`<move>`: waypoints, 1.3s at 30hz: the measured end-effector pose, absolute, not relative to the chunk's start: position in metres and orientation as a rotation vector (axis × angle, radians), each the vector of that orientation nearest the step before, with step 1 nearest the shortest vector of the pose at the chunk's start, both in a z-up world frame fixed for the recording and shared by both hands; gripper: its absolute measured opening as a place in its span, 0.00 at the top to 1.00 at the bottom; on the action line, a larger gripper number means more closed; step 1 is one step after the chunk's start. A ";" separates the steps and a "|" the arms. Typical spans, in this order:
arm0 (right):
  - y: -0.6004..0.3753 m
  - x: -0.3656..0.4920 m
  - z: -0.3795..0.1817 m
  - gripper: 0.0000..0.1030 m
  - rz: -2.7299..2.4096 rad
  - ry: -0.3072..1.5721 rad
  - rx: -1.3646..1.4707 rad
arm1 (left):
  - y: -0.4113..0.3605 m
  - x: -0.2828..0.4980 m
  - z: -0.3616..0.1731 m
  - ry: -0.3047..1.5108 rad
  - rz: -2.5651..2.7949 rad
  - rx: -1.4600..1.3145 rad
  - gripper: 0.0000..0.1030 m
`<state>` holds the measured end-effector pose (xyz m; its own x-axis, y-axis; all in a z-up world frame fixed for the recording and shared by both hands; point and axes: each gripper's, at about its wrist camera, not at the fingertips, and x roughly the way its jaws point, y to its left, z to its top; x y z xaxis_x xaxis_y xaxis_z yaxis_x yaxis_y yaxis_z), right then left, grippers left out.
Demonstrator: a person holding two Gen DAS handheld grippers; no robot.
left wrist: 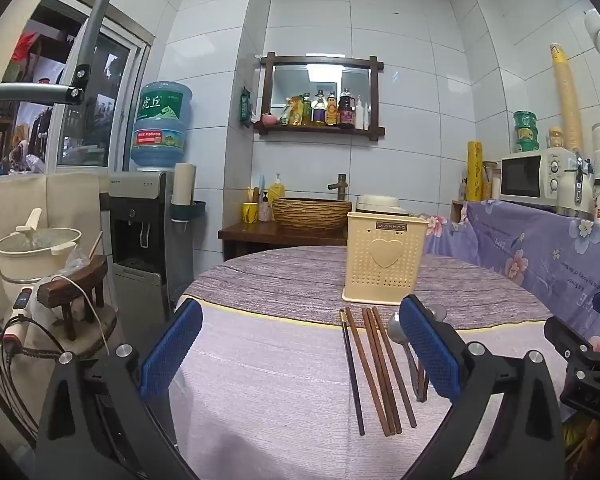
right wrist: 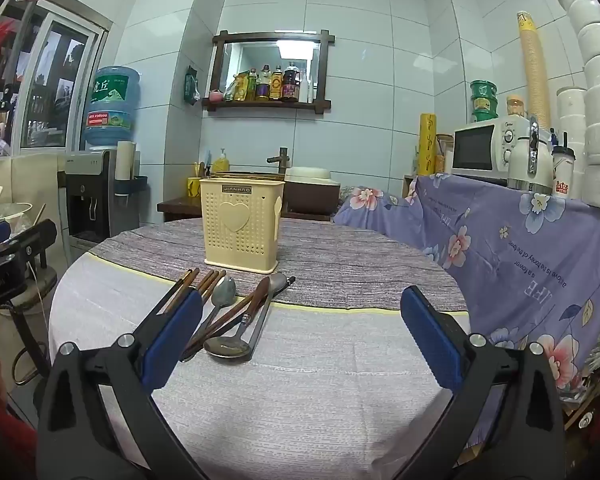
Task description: Organize utensils
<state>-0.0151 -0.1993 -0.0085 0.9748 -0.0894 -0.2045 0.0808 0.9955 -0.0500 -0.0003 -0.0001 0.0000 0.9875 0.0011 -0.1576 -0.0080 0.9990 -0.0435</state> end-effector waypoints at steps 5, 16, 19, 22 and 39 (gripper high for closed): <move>-0.199 -0.014 -0.009 0.05 -0.083 0.207 -0.041 | -0.001 0.000 0.000 0.154 0.004 -0.044 0.05; -0.199 -0.015 -0.008 0.05 -0.081 0.207 -0.042 | 0.002 -0.003 0.000 0.152 0.006 -0.043 0.05; -0.199 -0.014 -0.008 0.05 -0.081 0.209 -0.042 | 0.001 -0.003 0.000 0.152 0.006 -0.042 0.05; -0.199 -0.015 -0.008 0.05 -0.081 0.210 -0.042 | 0.004 -0.001 0.000 0.152 0.005 -0.043 0.05; -0.195 -0.014 -0.010 0.05 -0.081 0.211 -0.046 | 0.007 -0.001 0.002 0.152 0.007 -0.042 0.05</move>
